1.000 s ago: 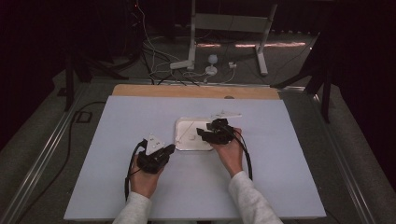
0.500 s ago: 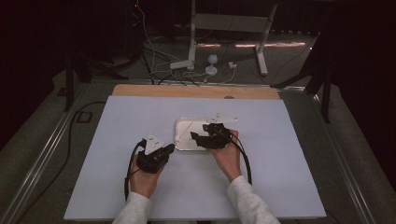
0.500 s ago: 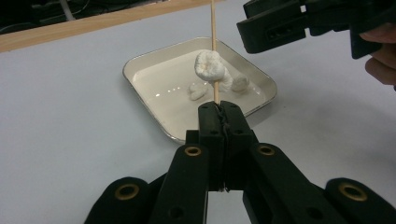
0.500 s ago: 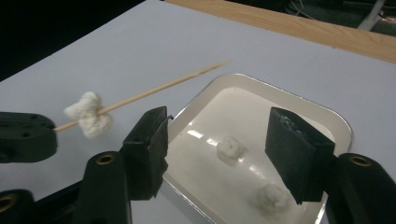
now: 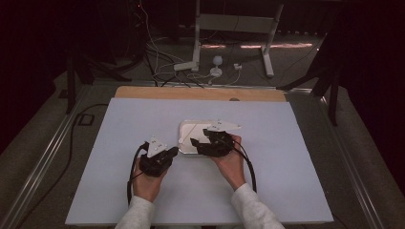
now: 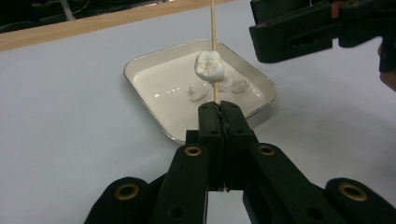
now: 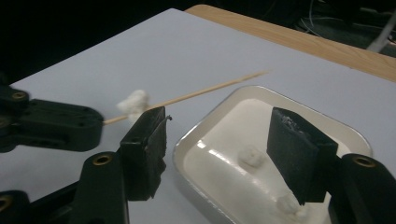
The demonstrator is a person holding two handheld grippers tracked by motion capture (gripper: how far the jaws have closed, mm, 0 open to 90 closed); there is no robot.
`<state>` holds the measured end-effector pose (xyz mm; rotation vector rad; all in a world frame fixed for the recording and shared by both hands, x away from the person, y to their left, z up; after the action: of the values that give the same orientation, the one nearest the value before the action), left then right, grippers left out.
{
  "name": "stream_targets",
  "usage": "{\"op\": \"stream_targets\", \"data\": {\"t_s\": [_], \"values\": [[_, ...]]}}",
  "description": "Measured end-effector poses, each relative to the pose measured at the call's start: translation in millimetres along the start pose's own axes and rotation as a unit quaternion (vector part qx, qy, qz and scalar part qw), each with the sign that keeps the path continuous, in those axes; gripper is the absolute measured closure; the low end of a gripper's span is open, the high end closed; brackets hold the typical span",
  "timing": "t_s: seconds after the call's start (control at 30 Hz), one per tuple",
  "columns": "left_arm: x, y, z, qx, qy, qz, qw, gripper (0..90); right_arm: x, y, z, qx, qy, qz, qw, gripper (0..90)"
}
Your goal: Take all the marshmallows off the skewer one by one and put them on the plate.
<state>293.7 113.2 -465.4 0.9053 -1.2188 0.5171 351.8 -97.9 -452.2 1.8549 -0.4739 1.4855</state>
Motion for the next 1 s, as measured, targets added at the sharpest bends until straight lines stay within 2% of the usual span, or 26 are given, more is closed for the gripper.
{"op": "stream_targets", "data": {"t_s": [0.23,0.43,0.53,0.8,1.0], "values": [[0.9,1.3,-1.5,0.001,0.008,0.003,1.0000,90.0,-4.8,-2.2,-14.6,0.014,0.021,-0.001,0.9997,41.4],[1.7,1.9,-2.4,-0.002,0.022,0.011,0.9997,90.0,-10.4,-7.2,-29.3,0.016,0.059,-0.010,0.9981,48.9],[1.8,1.1,-1.2,-0.007,0.021,0.008,0.9997,90.0,-12.0,-10.3,-34.8,0.012,0.075,-0.012,0.9970,54.3],[1.2,-1.1,1.3,-0.019,0.023,0.002,0.9995,90.0,-13.2,-14.0,-37.2,0.005,0.089,-0.016,0.9959,68.0],[1.0,-2.1,2.2,-0.025,0.025,-0.001,0.9994,90.0,-15.1,-16.0,-41.6,-0.003,0.114,-0.020,0.9933,68.1]]}}
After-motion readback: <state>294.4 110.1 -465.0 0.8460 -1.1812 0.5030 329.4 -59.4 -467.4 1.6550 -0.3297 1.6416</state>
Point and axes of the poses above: each handheld gripper's, and its own axes: y roughly backward along the jaws, x roughly out of its top, z roughly to its right, the point moved 1 cm from there along -y, roughly forward along the jaws, and after that the axes turned 14 degrees about z, right-handed, at the moved point
